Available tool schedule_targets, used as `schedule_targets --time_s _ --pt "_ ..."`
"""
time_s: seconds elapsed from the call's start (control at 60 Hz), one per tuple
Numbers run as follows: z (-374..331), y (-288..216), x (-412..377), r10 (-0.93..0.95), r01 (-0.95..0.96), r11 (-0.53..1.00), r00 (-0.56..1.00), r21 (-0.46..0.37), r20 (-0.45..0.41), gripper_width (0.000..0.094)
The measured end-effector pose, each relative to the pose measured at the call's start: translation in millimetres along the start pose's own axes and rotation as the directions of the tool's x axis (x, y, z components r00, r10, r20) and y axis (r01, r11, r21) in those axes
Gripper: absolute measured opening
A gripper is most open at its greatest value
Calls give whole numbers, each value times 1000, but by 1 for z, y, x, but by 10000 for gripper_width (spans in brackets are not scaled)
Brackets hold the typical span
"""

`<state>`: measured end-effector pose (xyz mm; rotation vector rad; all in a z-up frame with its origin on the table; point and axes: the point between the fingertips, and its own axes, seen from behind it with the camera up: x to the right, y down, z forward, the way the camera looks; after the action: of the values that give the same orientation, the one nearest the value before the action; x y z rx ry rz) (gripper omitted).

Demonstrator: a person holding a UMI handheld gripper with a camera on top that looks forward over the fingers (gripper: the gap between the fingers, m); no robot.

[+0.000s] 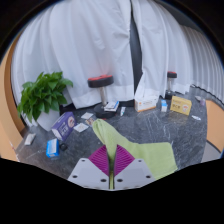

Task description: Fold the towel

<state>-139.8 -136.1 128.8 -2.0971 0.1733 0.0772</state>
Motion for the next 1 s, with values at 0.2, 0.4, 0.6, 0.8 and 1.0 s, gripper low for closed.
schedule_targets --time_s 0.2,0.4,0.6,0.8,1.0 --pt "14 19 92 82 -84 994 996 -63 -40 80" --pt "33 76 194 34 -60 981 990 -187 -139 614" --pt "6 66 248 -61 26 981 981 -191 -182 841" --pt "-43 41 223 -124 103 982 984 -160 -127 850" --pt "-116 20 178 -149 140 987 980 -77 -130 852"
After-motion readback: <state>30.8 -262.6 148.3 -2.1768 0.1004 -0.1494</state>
